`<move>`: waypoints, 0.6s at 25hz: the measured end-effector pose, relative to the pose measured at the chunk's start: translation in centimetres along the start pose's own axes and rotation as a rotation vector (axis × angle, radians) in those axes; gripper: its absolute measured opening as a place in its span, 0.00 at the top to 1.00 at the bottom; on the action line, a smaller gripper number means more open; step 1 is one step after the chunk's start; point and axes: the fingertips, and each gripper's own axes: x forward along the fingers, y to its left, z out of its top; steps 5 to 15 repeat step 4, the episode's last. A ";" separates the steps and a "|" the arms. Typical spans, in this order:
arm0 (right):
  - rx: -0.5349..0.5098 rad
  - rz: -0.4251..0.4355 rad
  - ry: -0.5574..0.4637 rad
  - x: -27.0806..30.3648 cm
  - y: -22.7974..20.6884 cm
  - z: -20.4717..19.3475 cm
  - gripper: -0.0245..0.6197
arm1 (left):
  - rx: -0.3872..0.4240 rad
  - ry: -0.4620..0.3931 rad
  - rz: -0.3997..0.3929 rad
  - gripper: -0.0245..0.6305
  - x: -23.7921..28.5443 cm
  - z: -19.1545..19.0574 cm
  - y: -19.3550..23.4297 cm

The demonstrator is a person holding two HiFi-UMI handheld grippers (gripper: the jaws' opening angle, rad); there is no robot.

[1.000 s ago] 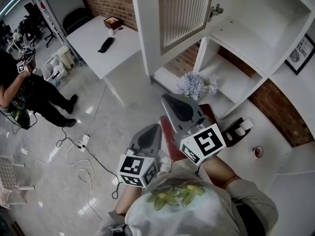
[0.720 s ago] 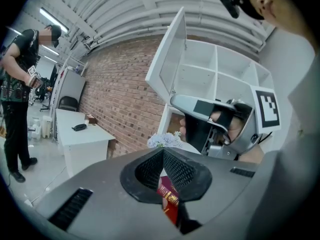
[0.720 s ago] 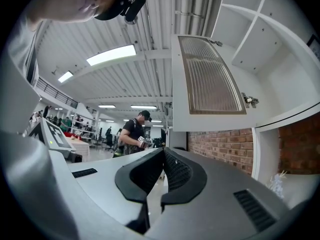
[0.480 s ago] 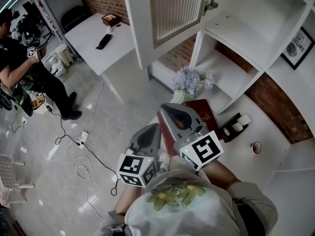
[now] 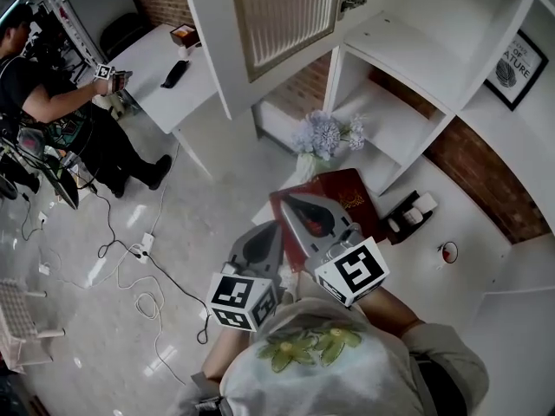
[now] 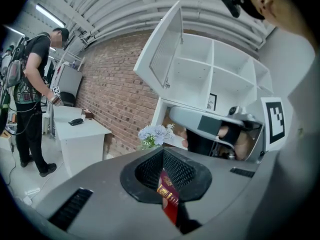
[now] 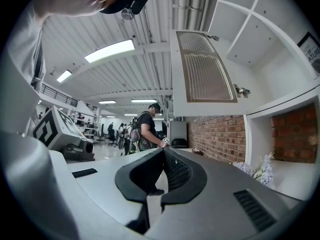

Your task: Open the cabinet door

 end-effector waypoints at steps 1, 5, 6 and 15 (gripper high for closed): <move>0.006 0.004 0.009 -0.2 -0.1 -0.4 0.93 | -0.003 0.008 -0.002 0.95 0.1 -0.3 -0.1; 0.027 0.013 0.036 -0.9 -0.3 -1.6 0.93 | -0.014 0.031 -0.009 0.95 0.6 -1.1 -0.6; 0.027 0.013 0.036 -0.9 -0.3 -1.6 0.93 | -0.014 0.031 -0.009 0.95 0.6 -1.1 -0.6; 0.027 0.013 0.036 -0.9 -0.3 -1.6 0.93 | -0.014 0.031 -0.009 0.95 0.6 -1.1 -0.6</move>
